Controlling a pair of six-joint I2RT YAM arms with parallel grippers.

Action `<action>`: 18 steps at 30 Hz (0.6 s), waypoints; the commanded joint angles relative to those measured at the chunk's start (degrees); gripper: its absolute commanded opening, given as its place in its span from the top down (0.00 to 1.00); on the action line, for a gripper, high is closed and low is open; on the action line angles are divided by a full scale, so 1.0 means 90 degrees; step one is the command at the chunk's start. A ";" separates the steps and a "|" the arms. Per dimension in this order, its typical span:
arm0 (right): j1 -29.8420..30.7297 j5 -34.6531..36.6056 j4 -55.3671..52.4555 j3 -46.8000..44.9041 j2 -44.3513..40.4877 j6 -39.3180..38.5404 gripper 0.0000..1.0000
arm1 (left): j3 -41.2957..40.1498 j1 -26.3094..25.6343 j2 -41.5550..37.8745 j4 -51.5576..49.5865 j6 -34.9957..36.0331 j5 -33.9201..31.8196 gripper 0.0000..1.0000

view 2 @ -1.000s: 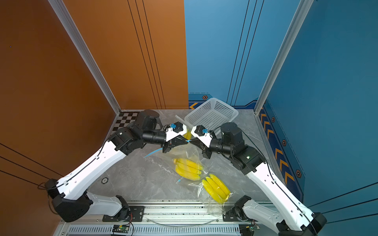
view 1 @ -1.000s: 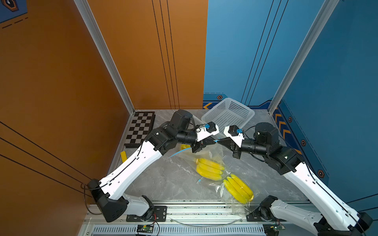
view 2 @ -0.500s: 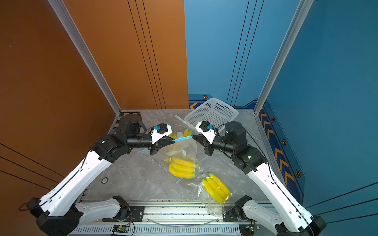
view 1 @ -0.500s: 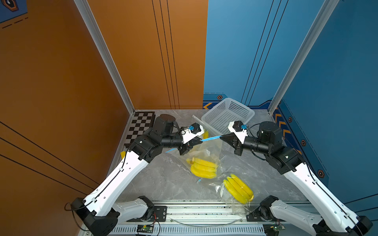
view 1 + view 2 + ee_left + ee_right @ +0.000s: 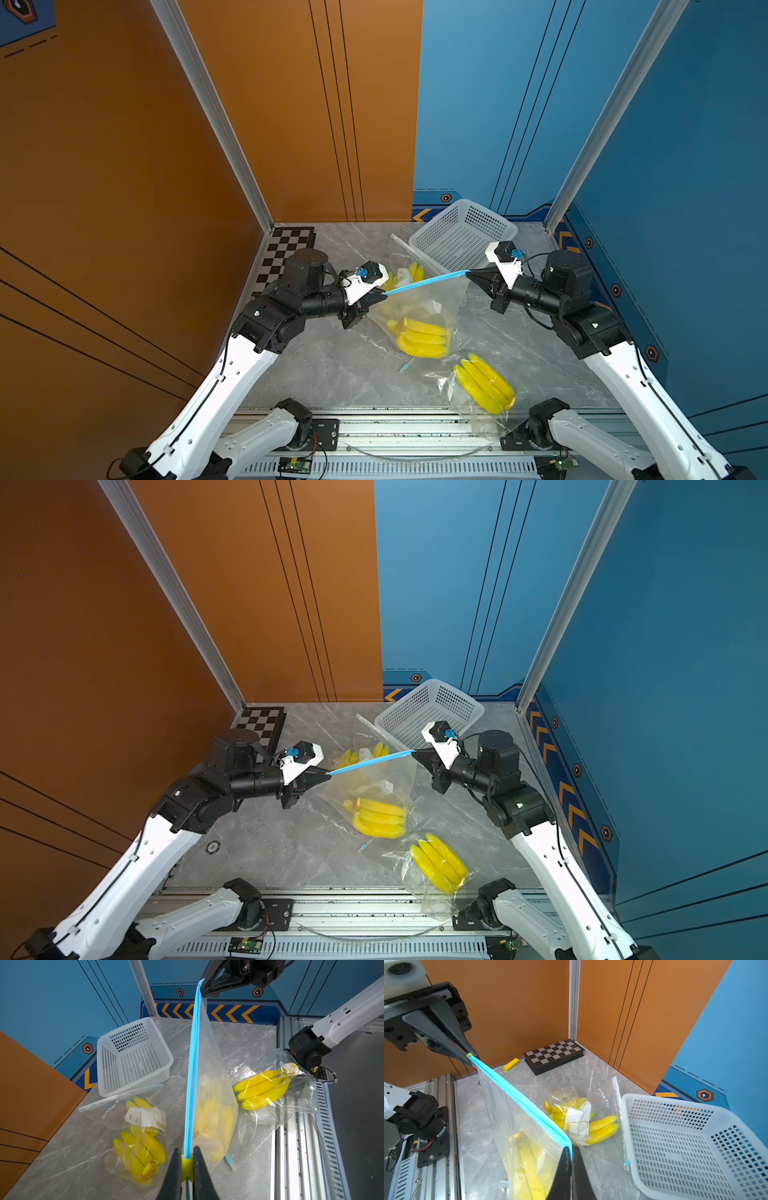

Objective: Open the zip-top bag and take out the banana
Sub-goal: Unzip the zipper on the zipper food storage bag, then open the zipper of the food storage bag at the center of the board.

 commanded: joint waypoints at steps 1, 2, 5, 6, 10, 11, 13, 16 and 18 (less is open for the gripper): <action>-0.0226 0.0411 0.0259 -0.0084 -0.0092 0.0177 1.00 | -0.0139 0.0165 -0.0232 -0.0672 -0.0031 -0.0288 0.93; -0.0234 0.0422 0.0269 -0.0084 -0.0091 0.0180 1.00 | -0.0144 0.0182 -0.0247 -0.0702 -0.0030 -0.0309 0.93; -0.0299 0.0435 0.0307 -0.0119 -0.0080 0.0191 1.00 | -0.0154 0.0195 -0.0320 -0.0814 0.0009 -0.0397 0.93; -0.0326 0.0418 0.0341 -0.0143 -0.0075 0.0208 1.00 | -0.0163 0.0204 -0.0343 -0.0849 0.0014 -0.0432 0.93; -0.0433 0.0375 0.0473 -0.0222 -0.0070 0.0305 1.00 | -0.0163 0.0248 -0.0428 -0.0958 0.0041 -0.0510 0.94; -0.0456 0.0357 0.0513 -0.0239 -0.0060 0.0325 1.00 | -0.0164 0.0263 -0.0447 -0.0981 0.0037 -0.0520 0.94; -0.0485 0.0317 0.0566 -0.0274 -0.0033 0.0364 1.00 | -0.0155 0.0273 -0.0490 -0.1029 0.0024 -0.0535 0.94; -0.0523 0.0300 0.0593 -0.0303 -0.0021 0.0375 1.00 | -0.0126 0.0302 -0.0526 -0.1098 0.0009 -0.0535 0.94; -0.0573 0.0263 0.0623 -0.0306 -0.0021 0.0390 1.00 | -0.0118 0.0327 -0.0564 -0.1146 0.0000 -0.0545 0.94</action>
